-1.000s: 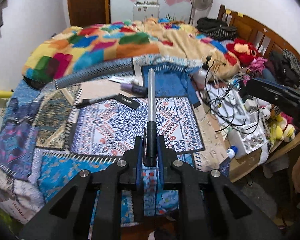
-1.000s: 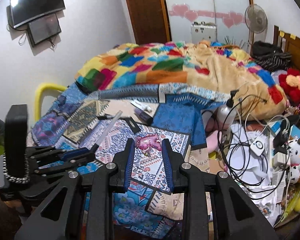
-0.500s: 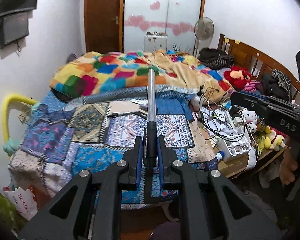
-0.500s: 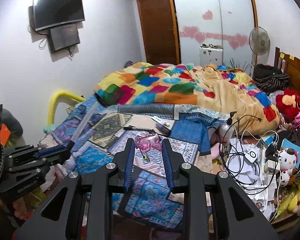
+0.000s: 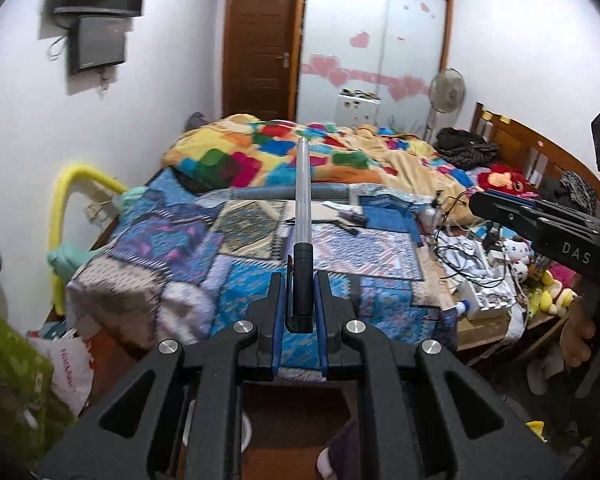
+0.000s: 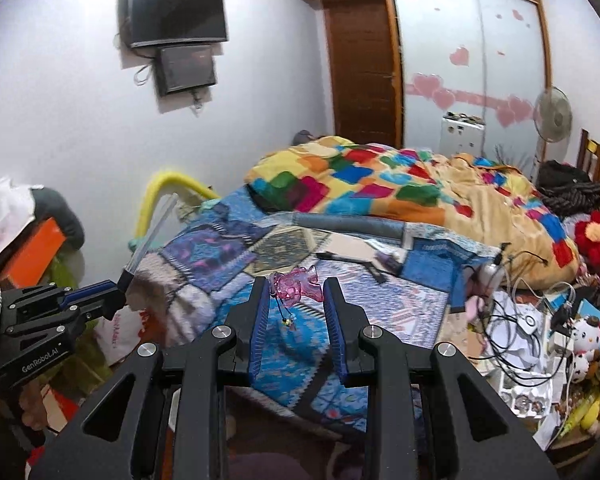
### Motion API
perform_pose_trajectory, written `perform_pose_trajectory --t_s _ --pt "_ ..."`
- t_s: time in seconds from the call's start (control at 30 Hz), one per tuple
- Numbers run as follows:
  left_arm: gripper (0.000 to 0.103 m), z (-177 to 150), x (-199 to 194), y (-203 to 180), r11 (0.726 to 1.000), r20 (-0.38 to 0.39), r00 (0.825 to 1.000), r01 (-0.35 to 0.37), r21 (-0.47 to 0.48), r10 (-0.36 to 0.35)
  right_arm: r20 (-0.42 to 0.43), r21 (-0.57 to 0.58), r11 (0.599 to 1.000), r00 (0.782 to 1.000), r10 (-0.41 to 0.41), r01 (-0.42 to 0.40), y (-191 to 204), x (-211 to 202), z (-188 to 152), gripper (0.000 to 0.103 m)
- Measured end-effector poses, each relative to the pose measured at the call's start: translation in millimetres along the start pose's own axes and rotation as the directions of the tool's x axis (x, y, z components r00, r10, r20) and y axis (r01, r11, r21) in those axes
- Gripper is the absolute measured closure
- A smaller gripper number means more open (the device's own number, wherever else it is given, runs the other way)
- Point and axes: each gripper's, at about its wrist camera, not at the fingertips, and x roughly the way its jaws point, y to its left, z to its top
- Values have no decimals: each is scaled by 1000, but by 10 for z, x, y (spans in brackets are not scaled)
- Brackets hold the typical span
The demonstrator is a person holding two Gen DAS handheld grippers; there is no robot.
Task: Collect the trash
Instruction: 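Carry the clear pen with the left gripper over the trash bin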
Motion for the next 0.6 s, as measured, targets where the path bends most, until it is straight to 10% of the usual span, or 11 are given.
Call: perform_pose_trajectory --t_s 0.6 --pt "90 -1075 -380 1264 965 -126 978 -190 -183 169 -136 -147 955 961 239 -258 1427 529 -318 78"
